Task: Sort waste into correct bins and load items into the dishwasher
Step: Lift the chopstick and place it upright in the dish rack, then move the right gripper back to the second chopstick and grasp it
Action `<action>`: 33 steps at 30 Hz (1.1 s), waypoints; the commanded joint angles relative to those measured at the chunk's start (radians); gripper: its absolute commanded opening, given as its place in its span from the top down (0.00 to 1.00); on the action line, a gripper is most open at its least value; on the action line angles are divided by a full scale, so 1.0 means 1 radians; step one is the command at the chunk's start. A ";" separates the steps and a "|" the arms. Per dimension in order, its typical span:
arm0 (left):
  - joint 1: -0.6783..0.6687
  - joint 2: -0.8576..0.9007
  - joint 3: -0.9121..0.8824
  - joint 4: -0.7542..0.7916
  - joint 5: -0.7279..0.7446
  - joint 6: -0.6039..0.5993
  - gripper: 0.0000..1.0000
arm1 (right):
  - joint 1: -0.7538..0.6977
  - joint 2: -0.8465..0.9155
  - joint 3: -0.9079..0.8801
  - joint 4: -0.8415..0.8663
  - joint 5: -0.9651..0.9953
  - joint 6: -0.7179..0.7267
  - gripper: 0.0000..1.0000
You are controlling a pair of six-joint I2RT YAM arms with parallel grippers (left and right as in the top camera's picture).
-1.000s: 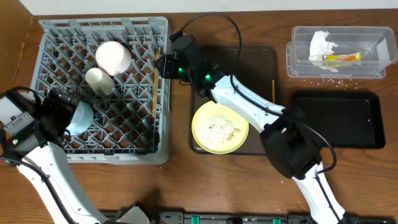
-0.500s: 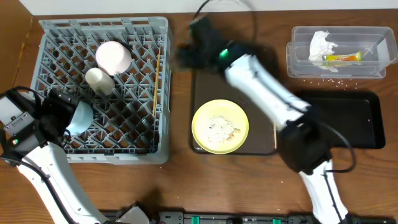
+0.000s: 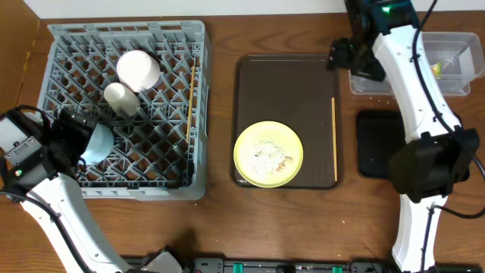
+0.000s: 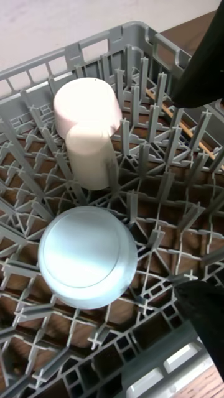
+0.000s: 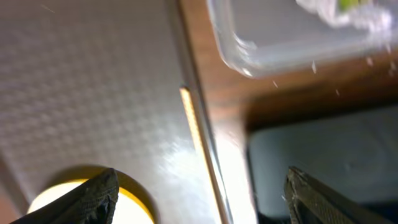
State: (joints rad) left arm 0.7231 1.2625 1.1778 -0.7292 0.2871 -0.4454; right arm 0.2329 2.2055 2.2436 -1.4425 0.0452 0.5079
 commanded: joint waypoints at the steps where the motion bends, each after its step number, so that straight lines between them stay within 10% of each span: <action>1: 0.000 0.006 0.002 0.000 0.008 0.002 0.10 | 0.003 0.005 -0.084 -0.017 -0.006 -0.023 0.17; 9: 0.000 0.006 0.002 0.000 0.008 0.002 0.10 | 0.058 0.005 -0.318 0.067 -0.076 -0.146 0.20; 22: 0.000 0.006 0.002 0.000 0.008 0.002 0.10 | 0.096 0.005 -0.492 0.238 -0.053 -0.147 0.64; 33: 0.000 0.006 0.002 0.000 0.008 0.002 0.10 | 0.096 0.005 -0.637 0.374 -0.053 -0.146 0.68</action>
State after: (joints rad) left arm 0.7231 1.2625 1.1778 -0.7296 0.2871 -0.4454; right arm 0.3290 2.2086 1.6432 -1.0901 -0.0303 0.3656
